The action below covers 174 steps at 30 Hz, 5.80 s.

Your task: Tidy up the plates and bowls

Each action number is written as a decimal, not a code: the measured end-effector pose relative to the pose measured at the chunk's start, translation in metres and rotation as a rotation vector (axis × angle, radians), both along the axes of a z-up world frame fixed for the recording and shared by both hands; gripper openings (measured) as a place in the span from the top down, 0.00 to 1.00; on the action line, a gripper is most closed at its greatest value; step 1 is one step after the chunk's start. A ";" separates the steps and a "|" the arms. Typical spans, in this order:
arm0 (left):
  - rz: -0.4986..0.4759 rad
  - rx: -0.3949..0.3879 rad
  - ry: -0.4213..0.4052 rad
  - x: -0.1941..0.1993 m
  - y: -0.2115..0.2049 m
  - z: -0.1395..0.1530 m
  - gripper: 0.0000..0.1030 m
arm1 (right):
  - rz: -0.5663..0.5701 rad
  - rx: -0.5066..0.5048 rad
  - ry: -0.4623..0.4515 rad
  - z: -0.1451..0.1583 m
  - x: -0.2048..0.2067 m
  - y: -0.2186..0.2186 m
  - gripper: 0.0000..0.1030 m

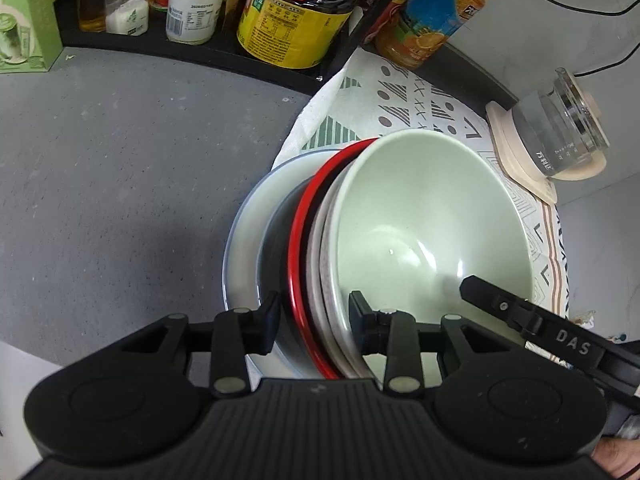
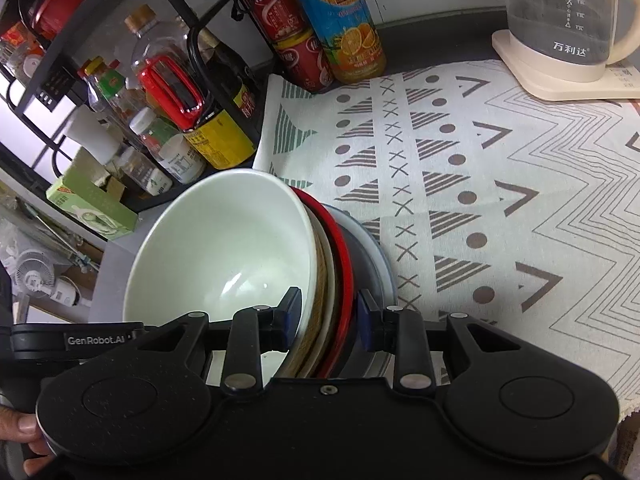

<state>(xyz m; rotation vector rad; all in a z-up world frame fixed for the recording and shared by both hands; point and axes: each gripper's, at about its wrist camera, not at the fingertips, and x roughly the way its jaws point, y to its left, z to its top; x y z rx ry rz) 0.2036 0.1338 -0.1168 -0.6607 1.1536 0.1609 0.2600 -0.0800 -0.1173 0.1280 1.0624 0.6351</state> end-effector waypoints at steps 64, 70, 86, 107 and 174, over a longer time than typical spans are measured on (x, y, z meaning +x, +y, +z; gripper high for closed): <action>-0.052 0.294 -0.360 -0.147 -0.176 0.115 0.00 | -0.300 -0.059 -0.448 0.086 -0.178 -0.217 0.00; -0.062 0.338 -0.384 -0.168 -0.180 0.123 0.00 | -0.298 -0.052 -0.460 0.088 -0.201 -0.222 0.00; -0.086 0.409 -0.415 -0.210 -0.190 0.123 0.00 | -0.320 -0.072 -0.518 0.084 -0.242 -0.226 0.00; -0.078 0.418 -0.433 -0.234 -0.186 0.123 0.00 | -0.297 -0.071 -0.519 0.079 -0.261 -0.228 0.00; -0.093 0.425 -0.415 -0.222 -0.183 0.117 0.00 | -0.284 -0.092 -0.502 0.074 -0.254 -0.217 0.00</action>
